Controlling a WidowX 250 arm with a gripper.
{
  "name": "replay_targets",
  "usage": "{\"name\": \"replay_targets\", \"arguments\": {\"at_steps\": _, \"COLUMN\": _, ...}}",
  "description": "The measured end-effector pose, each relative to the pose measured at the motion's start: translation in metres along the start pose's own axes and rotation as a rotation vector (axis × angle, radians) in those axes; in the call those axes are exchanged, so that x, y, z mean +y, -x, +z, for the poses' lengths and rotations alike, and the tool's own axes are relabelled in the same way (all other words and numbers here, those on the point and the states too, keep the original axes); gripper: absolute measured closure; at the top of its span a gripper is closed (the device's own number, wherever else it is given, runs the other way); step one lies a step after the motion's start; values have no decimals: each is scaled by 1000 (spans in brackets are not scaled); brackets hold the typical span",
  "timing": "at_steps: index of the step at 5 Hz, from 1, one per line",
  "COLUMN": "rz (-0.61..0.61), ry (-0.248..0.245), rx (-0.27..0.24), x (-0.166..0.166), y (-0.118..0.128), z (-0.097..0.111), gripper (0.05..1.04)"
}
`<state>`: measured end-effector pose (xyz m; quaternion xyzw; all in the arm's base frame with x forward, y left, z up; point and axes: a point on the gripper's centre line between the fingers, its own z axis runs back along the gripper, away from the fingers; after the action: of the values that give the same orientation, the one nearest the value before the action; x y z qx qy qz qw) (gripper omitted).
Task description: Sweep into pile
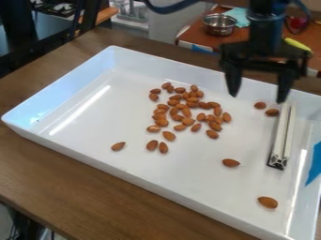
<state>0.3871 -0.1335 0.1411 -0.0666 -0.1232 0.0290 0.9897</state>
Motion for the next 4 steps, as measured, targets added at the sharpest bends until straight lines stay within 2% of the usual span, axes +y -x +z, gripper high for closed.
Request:
{"name": "replay_targets", "arguments": {"at_steps": 1, "rz": -1, "ry": -15, "rx": -15, "x": -8, "y": 1, "z": -3, "gripper": 83}}
{"name": "replay_targets", "arguments": {"at_steps": 4, "rz": 2, "ry": -46, "rx": -19, "x": -25, "y": 6, "z": -37, "gripper": 83}}
